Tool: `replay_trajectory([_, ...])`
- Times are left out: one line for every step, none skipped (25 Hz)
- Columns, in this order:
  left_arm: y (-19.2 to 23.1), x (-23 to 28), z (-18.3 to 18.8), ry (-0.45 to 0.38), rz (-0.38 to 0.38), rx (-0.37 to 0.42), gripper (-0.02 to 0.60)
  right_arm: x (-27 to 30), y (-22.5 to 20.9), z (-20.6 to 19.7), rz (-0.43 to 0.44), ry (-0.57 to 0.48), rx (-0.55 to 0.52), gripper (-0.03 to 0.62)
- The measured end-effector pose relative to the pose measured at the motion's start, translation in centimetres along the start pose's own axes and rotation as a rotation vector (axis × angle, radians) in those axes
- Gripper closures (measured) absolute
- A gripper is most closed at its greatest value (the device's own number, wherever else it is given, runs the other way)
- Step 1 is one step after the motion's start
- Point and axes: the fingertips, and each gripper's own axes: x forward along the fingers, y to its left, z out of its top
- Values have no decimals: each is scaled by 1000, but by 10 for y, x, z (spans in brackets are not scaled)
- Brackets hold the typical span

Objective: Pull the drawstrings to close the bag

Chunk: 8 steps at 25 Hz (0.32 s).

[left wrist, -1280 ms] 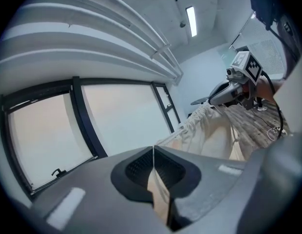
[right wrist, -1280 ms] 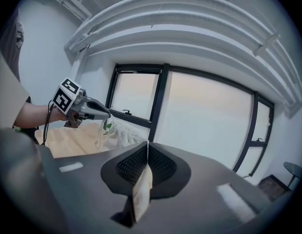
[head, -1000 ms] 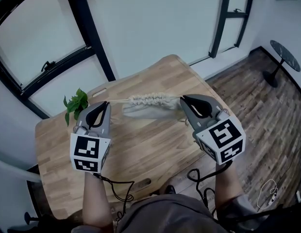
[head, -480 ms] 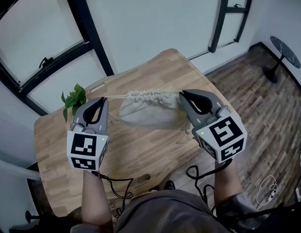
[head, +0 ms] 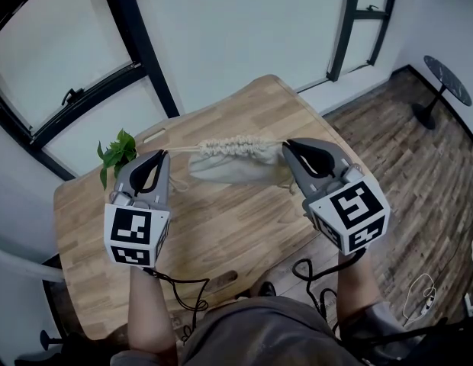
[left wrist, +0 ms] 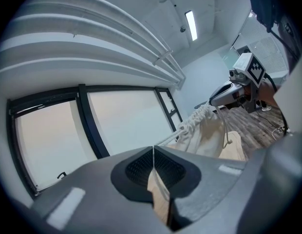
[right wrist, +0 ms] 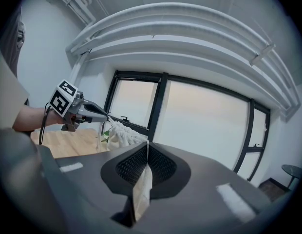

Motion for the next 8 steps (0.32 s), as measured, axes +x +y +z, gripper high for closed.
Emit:
replay_trajectory([0,-1,0,-1,1,2,574,0,1,0,0,0,0,559])
replay_trajectory([1,-2,0,-2,3,4,574,0,2,0,1,0,-1,559])
replay_trajectory([2,-3,0,-3,4,6,574,0,3,1,2,-1,-1,559])
replay_trajectory([3,-4,0,-3,6,7,574,0,4,1,3,-2,-2,559])
replay_trajectory([4,-5,0,-4,8,7,574,1,5,2,5,-3,-2,559])
replay_trajectory([5,-5,-1,-4,9,7,574,2,5,2,6,-4,-2,559])
replay_trajectory([5,-5,-1,-5,11,8,574,2,6,2,6,-4,-2,559])
replay_trajectory([6,-5,-1,-5,12,8,574,3,6,3,7,-5,-2,559])
